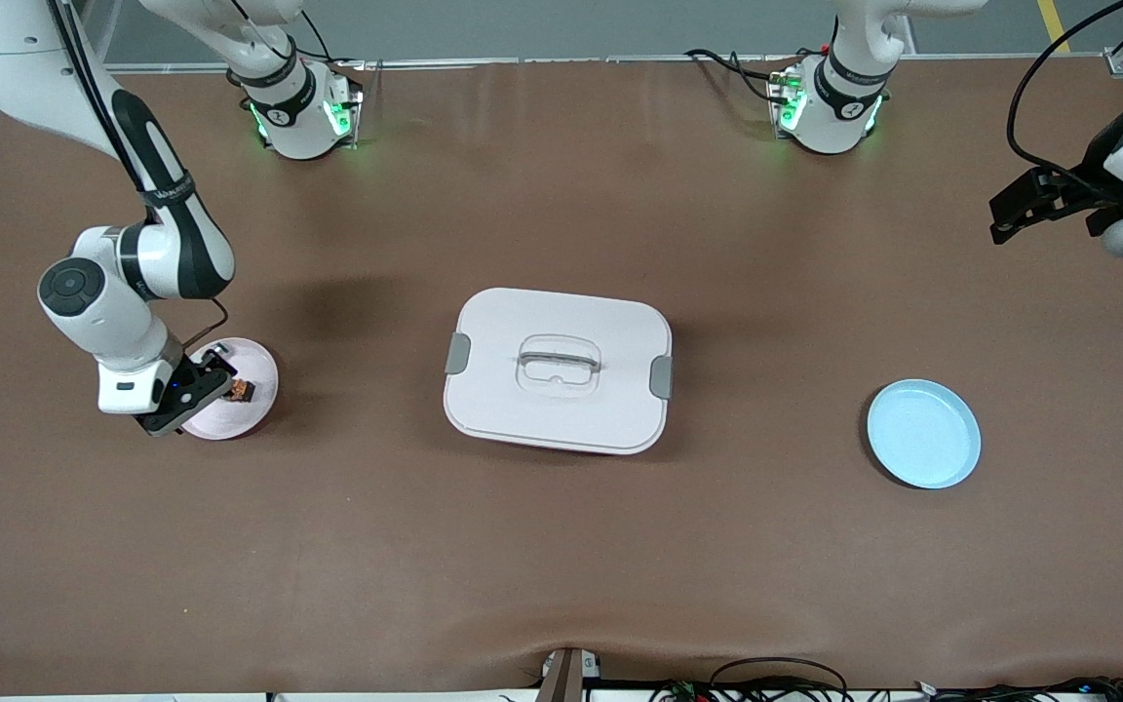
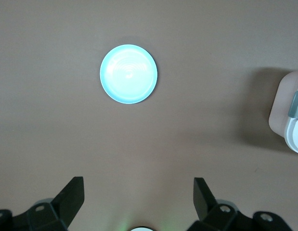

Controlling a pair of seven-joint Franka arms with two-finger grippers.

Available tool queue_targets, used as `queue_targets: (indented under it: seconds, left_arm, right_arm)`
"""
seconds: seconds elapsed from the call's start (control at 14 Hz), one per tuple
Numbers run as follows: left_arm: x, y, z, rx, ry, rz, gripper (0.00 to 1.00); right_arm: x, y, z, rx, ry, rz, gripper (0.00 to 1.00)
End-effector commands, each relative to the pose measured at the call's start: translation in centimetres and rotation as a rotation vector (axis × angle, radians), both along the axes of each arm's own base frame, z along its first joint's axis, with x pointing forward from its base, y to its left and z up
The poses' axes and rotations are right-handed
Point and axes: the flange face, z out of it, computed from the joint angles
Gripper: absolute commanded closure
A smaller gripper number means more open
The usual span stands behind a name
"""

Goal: Transfer orange switch to right arm and place
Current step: 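Open the right gripper and draw it back from the plate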

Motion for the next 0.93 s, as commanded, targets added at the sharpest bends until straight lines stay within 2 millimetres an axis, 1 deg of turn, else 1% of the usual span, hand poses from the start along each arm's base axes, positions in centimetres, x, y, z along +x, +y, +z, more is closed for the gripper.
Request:
queue_targets:
  seconds: [0.0, 0.07, 0.21, 0.28, 0.36, 0.43, 0.5, 0.57, 0.71, 0.85]
  left_arm:
    - [-0.3, 0.1, 0.6, -0.019, -0.006, -0.012, 0.00]
    - [-0.3, 0.2, 0.7, -0.021, -0.008, -0.012, 0.00]
    - [-0.3, -0.5, 0.4, -0.018, -0.001, -0.014, 0.00]
    - [-0.4, -1.0, 0.1, -0.017, 0.008, -0.017, 0.00]
    - [-0.4, -1.3, 0.1, -0.017, 0.010, -0.021, 0.00]
    - [-0.4, -1.3, 0.2, -0.017, 0.008, -0.021, 0.00]
    - [-0.4, -1.0, 0.1, -0.016, 0.016, -0.027, 0.00]
    - [-0.5, -1.0, 0.2, -0.016, 0.015, -0.027, 0.00]
    - [-0.5, -1.1, 0.2, -0.018, 0.015, -0.025, 0.00]
    - [-0.6, -1.0, 0.4, -0.020, 0.012, -0.027, 0.00]
  right_arm:
    - [0.2, 0.1, 2.5, 0.060, -0.071, -0.225, 0.00]
    - [0.2, 0.2, 3.0, 0.069, -0.078, -0.260, 0.00]
    - [0.6, 0.3, 4.4, 0.074, -0.102, -0.270, 0.00]
    - [0.6, 0.4, 5.1, 0.075, -0.092, -0.278, 0.00]
    - [0.6, 0.4, 5.9, 0.094, -0.065, -0.314, 0.00]
    - [0.6, 0.8, 6.7, 0.138, -0.028, -0.368, 0.00]
    - [1.0, 1.6, 7.9, 0.184, -0.005, -0.420, 0.00]
    - [1.6, 1.7, 9.3, 0.197, 0.029, -0.450, 0.00]
    - [2.9, 1.9, 12.6, 0.200, 0.088, -0.479, 0.00]
    - [4.0, 2.9, 16.0, 0.198, 0.122, -0.490, 0.00]
